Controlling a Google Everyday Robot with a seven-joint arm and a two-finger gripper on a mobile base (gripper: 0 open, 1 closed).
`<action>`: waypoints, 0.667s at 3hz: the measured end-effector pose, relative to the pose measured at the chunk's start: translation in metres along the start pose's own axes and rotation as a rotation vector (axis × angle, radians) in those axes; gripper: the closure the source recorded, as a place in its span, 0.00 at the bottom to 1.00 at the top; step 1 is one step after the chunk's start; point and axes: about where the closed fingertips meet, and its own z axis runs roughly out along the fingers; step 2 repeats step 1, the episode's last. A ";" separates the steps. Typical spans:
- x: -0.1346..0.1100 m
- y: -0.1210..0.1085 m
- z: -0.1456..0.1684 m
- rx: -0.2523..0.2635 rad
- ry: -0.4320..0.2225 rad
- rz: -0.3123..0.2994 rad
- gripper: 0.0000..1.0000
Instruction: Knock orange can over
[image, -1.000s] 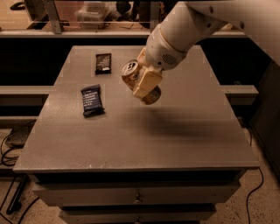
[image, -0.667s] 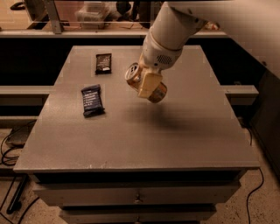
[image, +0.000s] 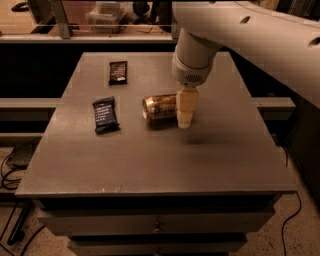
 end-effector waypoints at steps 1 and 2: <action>0.000 0.000 0.000 0.000 0.000 0.000 0.00; 0.000 0.000 0.000 0.000 0.000 0.000 0.00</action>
Offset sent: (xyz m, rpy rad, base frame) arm 0.0000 0.0000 0.0000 0.0000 0.0000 0.0000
